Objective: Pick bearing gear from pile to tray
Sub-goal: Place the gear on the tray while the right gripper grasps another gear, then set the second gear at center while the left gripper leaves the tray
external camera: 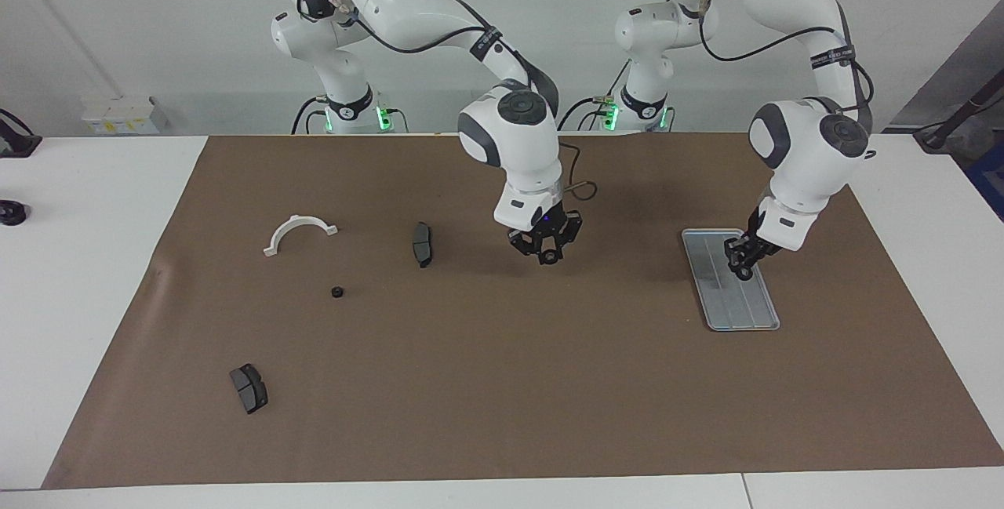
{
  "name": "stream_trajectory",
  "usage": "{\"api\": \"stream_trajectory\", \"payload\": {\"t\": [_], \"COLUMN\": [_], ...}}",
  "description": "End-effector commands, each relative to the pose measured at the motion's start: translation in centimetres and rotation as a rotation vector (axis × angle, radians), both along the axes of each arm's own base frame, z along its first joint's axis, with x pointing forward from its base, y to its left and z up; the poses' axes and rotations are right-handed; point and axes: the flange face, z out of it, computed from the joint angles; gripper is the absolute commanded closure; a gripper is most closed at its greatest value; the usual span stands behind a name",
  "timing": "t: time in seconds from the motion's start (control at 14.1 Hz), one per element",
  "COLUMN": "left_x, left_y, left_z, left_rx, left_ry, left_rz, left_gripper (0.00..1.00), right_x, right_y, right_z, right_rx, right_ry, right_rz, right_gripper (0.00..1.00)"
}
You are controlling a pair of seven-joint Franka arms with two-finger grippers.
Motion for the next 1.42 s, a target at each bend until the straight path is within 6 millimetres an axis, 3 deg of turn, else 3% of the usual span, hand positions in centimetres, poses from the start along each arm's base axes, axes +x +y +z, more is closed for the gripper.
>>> {"api": "stream_trajectory", "payload": {"t": [0.0,0.21,0.28,0.36,0.57,0.64,0.71,0.92,1.14,1.35], "left_x": [-2.2,-2.5,-2.7,-2.6,-2.0,-1.3,-0.4,0.7,1.5,1.0], "left_y": [0.0,0.1,0.0,0.1,-0.4,-0.6,-1.2,-3.6,-9.0,-14.9], "left_z": [-1.5,-2.0,-2.2,-2.2,-1.5,-0.5,0.9,3.2,5.4,5.4], "left_rx": [-0.012,-0.009,-0.009,-0.010,-0.009,-0.009,-0.009,-0.041,-0.077,-0.102], "left_ry": [-0.006,-0.010,-0.006,-0.007,-0.021,-0.038,-0.059,-0.083,-0.110,-0.115], "left_rz": [-0.063,-0.092,-0.096,-0.096,-0.107,-0.104,-0.107,-0.052,0.039,0.097], "left_gripper": [0.85,0.75,0.62,0.04,0.00,0.00,0.00,0.00,0.00,0.00], "right_x": [-0.4,-0.7,-0.6,-1.0,-1.2,-1.3,-1.3,-1.3,-1.2,0.1], "right_y": [1.1,1.5,1.5,2.2,2.5,2.4,2.4,2.4,2.4,0.9], "right_z": [-2.0,-3.4,-3.9,-4.2,-4.5,-4.7,-4.7,-4.7,-4.7,-4.7], "right_rx": [0.030,0.040,0.045,0.054,0.067,0.064,0.064,0.064,0.064,0.034], "right_ry": [0.001,-0.003,-0.007,-0.013,-0.021,-0.018,-0.018,-0.018,-0.018,-0.020], "right_rz": [-0.011,-0.019,-0.019,-0.013,-0.017,-0.016,-0.016,-0.016,-0.018,-0.011], "right_gripper": [1.00,1.00,1.00,1.00,1.00,0.96,0.75,0.45,0.32,0.34]}}
